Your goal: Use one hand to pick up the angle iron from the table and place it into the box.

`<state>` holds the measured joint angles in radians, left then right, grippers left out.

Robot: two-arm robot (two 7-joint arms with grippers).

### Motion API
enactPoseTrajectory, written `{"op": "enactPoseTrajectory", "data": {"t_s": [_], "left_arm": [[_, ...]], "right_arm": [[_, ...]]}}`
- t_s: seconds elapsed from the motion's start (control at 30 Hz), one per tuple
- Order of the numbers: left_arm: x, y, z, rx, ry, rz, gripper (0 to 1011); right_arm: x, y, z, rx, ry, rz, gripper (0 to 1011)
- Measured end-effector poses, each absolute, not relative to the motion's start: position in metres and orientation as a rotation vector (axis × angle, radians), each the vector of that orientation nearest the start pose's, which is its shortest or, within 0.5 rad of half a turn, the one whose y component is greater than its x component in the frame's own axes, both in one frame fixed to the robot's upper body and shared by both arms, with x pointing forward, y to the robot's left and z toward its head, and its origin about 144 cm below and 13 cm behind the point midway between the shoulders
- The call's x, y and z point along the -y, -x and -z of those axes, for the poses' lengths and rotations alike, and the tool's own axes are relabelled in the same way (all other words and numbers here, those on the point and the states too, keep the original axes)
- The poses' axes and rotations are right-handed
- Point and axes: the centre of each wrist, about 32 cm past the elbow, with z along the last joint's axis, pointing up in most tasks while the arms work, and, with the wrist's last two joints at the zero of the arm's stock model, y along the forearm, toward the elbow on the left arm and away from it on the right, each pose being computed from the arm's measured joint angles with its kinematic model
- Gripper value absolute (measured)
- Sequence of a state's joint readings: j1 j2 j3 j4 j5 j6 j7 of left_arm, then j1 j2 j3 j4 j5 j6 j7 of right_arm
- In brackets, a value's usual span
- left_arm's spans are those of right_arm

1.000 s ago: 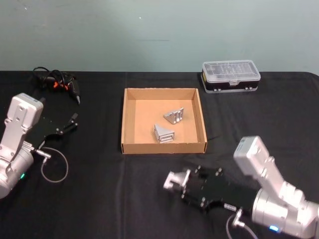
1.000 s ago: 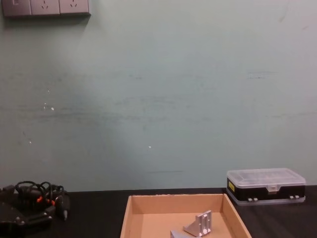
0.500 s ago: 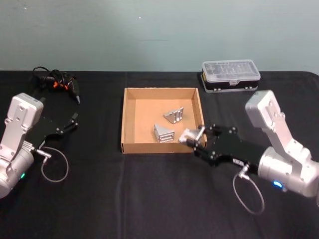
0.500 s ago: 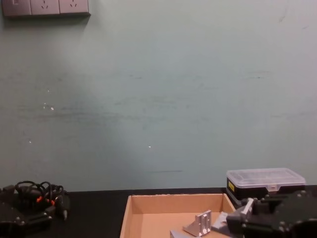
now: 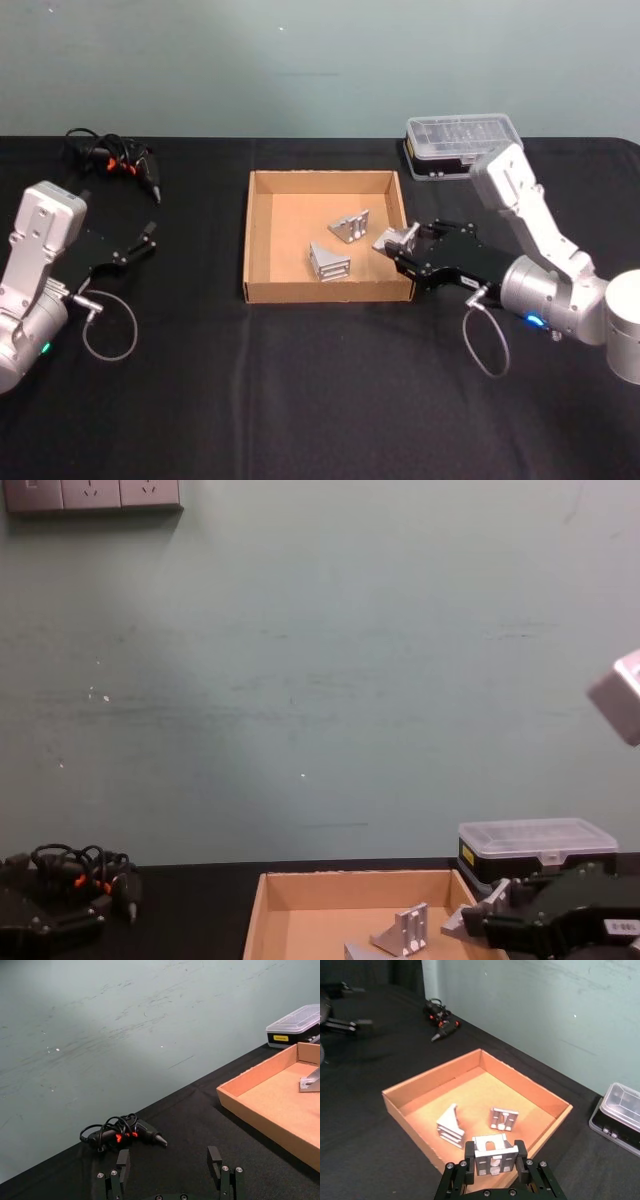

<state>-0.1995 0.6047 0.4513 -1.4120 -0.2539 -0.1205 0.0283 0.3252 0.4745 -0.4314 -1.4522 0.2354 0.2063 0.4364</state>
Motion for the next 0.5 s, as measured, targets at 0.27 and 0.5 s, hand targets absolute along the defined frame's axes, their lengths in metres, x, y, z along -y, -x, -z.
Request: {"op": "enactPoseTrajectory", "data": {"t_s": [0.27,0.5], "left_arm": [[-0.310,-0.489,-1.140,0.285,-0.304,-1.248,1011],[-0.310,-0.489,-1.140,0.285,-0.304,-1.248,1012]], "right_arm": [[0.253,-0.542,-1.188,0.060,0.401,0.843,474],[0.248,-0.550,-1.185,0.050,0.419,0.835,474]]}}
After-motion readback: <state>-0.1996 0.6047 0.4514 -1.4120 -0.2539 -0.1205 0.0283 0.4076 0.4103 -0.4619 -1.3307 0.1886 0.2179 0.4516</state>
